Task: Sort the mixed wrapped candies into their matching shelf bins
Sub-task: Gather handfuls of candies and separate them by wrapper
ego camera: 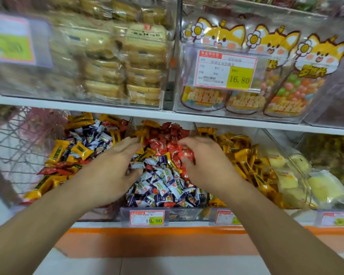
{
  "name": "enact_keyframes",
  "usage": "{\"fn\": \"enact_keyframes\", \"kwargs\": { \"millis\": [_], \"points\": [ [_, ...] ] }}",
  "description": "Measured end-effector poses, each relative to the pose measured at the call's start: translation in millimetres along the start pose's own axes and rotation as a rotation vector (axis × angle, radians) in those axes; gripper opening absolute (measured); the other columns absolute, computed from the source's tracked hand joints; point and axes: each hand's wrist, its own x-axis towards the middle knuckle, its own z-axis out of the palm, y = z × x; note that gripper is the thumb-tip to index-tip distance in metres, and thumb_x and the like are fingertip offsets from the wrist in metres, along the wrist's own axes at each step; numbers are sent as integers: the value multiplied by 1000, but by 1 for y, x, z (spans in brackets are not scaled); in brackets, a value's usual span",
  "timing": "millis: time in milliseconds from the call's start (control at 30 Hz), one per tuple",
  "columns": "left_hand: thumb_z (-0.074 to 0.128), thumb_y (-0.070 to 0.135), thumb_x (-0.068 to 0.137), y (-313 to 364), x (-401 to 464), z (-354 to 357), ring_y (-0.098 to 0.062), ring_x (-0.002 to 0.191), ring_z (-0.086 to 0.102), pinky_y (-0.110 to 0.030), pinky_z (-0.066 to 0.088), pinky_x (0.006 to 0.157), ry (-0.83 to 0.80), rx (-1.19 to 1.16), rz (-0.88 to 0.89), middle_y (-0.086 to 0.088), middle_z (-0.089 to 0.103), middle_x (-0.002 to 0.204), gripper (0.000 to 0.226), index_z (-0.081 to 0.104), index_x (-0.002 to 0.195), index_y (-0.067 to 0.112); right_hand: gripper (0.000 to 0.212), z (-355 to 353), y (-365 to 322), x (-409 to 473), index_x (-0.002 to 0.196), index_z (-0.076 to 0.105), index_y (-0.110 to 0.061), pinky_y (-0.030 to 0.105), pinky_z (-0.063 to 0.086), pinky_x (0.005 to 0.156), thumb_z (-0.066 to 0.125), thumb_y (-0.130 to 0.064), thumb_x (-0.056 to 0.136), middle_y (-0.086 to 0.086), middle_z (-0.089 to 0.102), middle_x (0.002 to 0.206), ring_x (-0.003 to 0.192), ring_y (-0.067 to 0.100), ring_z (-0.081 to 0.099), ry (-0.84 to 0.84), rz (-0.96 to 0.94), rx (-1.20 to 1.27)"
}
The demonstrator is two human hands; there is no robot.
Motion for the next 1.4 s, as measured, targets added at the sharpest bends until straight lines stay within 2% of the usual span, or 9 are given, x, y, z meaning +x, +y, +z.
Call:
{"fn": "enact_keyframes", "kwargs": {
  "millis": [333,533,667,800,900,1000,1200,1300,1400],
  "points": [
    [56,44,102,-7,-5,4,-4,155,1,-29,13,126,14,-61,4,17,5,169,69,24,160,26,47,31,-15,45,140,60,-38,46,49,105,71,-35,95,-1,57,139,126,30,52,-250,-53,-344],
    [56,43,102,-6,-5,-2,-6,156,5,-25,14,122,4,-75,17,15,8,169,64,31,158,25,16,33,-11,43,82,65,-30,41,55,88,76,-21,88,-7,62,105,105,23,59,-168,35,-266],
    [57,40,102,1,-6,-7,-8,154,18,-19,13,117,43,-90,28,14,20,166,49,46,148,27,18,21,-8,35,83,62,-26,40,59,77,74,-16,93,-6,66,88,83,15,64,-91,105,-76],
    [60,41,100,17,-4,-11,-5,135,45,-23,39,108,150,-179,44,21,45,147,40,53,138,33,12,-3,-11,19,92,63,-29,26,51,70,74,-27,96,-10,68,87,83,5,65,122,184,249],
    [69,49,92,34,-2,-7,3,114,58,-22,50,91,90,-472,-35,26,59,121,37,56,125,40,11,-13,-25,4,103,65,-22,33,59,74,73,-17,97,1,74,86,80,15,75,167,276,718],
    [76,31,90,52,0,-1,-13,90,73,-31,61,82,64,-892,-142,6,68,98,16,67,102,27,21,-19,-32,-9,115,67,-18,49,64,78,66,-5,99,9,75,85,78,30,77,70,355,1035],
    [77,20,90,68,0,-2,-18,71,75,-13,49,55,52,-1051,-242,-3,72,83,10,73,98,16,42,-30,1,-32,117,68,-45,29,58,87,78,-15,90,-15,60,117,102,7,65,-67,36,450],
    [76,27,90,75,2,-2,-16,74,74,-23,55,70,25,-1031,-220,1,76,85,16,71,103,21,24,-29,15,-35,108,71,-36,16,44,95,81,-23,89,-18,56,115,108,1,55,59,-59,228],
    [73,33,92,71,5,-2,-17,82,73,-40,58,86,97,-954,-236,9,76,93,11,69,102,28,18,-34,37,-30,110,70,-32,16,43,81,76,-29,93,-15,61,110,101,6,57,190,92,162]
  ]
}}
